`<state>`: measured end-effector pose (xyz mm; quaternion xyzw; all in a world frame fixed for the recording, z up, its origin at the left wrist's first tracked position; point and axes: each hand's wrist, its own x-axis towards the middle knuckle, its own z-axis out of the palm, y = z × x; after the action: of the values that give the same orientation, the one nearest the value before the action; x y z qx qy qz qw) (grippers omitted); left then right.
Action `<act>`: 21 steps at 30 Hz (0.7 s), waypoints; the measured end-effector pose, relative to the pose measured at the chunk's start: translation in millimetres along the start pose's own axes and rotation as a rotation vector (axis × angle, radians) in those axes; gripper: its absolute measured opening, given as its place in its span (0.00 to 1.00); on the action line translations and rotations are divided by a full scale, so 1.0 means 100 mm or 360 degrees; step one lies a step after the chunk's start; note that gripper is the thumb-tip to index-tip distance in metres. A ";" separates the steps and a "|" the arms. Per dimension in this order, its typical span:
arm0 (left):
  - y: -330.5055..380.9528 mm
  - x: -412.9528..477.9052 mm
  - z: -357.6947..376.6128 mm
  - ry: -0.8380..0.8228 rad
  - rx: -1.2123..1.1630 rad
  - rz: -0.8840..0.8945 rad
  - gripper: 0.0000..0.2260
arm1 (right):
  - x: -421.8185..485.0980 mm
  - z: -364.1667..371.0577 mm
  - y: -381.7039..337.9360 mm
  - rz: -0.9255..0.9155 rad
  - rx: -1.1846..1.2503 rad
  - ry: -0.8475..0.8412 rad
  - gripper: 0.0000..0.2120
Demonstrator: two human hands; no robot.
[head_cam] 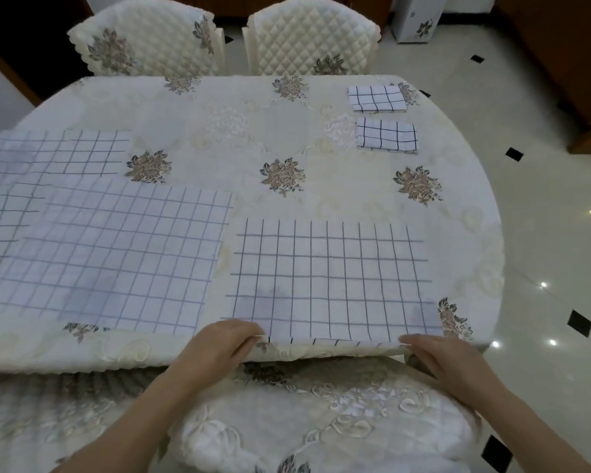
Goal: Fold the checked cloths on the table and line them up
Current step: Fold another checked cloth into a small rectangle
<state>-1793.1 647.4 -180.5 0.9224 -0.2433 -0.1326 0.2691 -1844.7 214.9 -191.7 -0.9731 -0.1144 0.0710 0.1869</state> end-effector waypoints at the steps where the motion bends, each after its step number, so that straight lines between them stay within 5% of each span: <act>1: 0.03 -0.06 -0.01 0.0009 -0.0073 -0.0074 0.17 | -0.04 -0.04 0.02 0.0031 0.0014 -0.0016 0.09; 5: 0.10 -0.19 -0.08 -0.0081 -0.0254 -0.0320 0.06 | -0.07 -0.19 0.08 0.0005 -0.0017 -0.0024 0.19; 21: -0.27 1.35 -0.26 0.0149 -0.0177 -0.0743 0.08 | 1.73 -0.26 0.82 -0.0175 -0.0131 -0.0113 0.12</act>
<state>-1659.0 608.2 -190.1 0.9425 -0.0032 -0.1613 0.2926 -1657.0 174.4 -215.2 -0.9691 -0.1772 0.0903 0.1463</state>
